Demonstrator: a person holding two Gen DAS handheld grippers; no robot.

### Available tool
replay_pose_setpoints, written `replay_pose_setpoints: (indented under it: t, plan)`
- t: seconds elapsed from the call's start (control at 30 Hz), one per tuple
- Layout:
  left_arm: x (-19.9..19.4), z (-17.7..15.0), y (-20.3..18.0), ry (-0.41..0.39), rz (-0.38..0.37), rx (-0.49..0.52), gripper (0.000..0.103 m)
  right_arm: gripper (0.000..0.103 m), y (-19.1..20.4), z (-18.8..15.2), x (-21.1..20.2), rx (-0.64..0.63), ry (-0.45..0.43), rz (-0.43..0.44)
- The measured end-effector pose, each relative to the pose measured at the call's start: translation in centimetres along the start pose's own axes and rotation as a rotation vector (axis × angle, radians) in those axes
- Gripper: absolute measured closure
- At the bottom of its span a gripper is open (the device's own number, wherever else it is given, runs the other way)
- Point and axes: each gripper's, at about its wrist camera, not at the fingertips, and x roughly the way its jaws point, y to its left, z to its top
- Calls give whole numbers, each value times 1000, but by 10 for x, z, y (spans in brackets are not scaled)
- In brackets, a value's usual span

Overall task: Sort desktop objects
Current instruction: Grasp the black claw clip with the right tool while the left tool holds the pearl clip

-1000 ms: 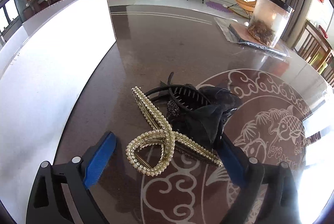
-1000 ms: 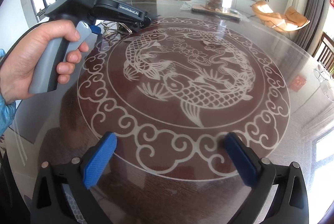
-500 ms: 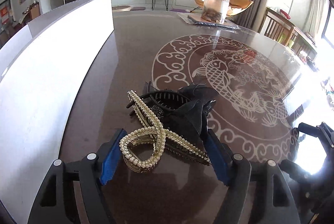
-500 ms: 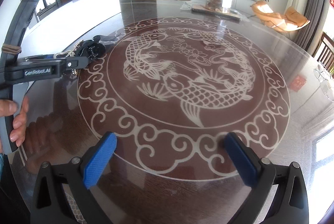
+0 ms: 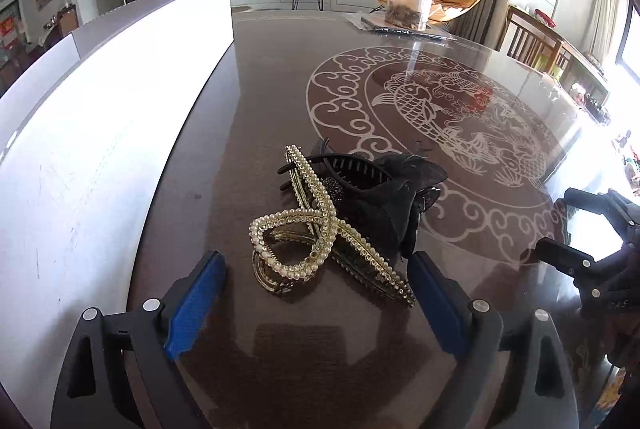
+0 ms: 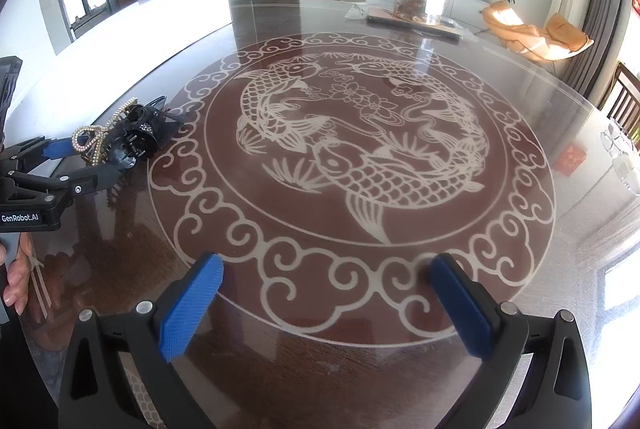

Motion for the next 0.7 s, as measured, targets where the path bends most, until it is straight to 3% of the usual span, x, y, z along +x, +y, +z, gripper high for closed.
replay_pose_setpoints:
  t: [0.23,0.33,0.47,0.5,0.53,0.6,0.63,0.7]
  plan:
    - [-12,-8,25,-48,-82,-112,11,0,0,0,-1,-2,-1,-2]
    - [-12,-8,23,-49,-67,-110,11,0,9,8,-8,-21,-59,183]
    - [-6,-6,11,-25,-3,-57,10,1,44,49,-6,-65,-120,364]
    - [-6,-6,9,-23,3,-51,10,5,54,61,0,-86,-117,396]
    - [-6,-7,10,-24,3,-54,10,17,63,73,10,-113,-96,425]
    - [-7,-8,11,-26,5,-63,10,33,81,93,39,-162,12,474]
    - [-7,-8,12,-28,5,-68,9,33,88,99,53,-184,81,504]
    - [-7,-8,12,-27,9,-66,9,37,102,106,59,-289,77,492]
